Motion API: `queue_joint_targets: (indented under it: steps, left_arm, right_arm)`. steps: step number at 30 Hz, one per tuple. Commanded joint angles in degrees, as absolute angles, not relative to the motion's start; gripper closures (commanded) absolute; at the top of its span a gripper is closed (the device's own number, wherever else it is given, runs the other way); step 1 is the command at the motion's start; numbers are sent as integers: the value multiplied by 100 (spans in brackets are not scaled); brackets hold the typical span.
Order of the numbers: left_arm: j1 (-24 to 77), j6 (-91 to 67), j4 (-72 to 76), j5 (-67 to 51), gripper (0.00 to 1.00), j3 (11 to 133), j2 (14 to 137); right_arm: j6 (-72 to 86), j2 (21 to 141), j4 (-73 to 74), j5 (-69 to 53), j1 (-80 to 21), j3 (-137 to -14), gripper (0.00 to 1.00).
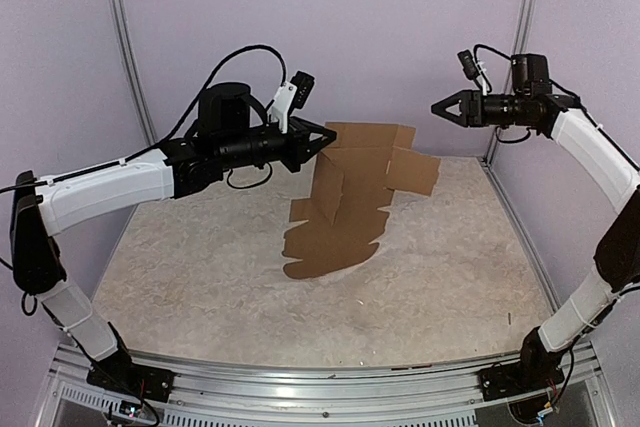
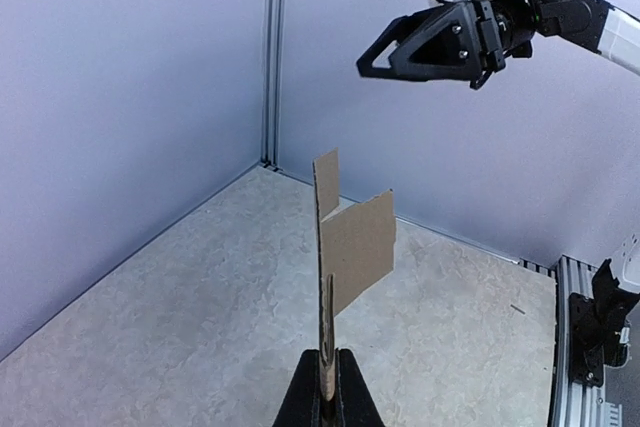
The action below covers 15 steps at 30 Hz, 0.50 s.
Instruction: Fold the paper box
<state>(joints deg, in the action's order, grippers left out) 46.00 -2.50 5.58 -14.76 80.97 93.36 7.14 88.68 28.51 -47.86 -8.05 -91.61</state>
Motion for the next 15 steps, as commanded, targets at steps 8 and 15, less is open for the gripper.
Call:
queue_joint_targets:
  steps: [8, 15]
  left_arm:
    - [3630, -412, 889, -4203, 100, 7471, 8477]
    - [3647, -665, 1121, -4429, 100, 7429, 8647]
  right_arm:
    - [-2038, 8992, 3352, -5357, 11, -9196, 42]
    - [-2378, 9283, 3344, -5121, -898, -9283, 51]
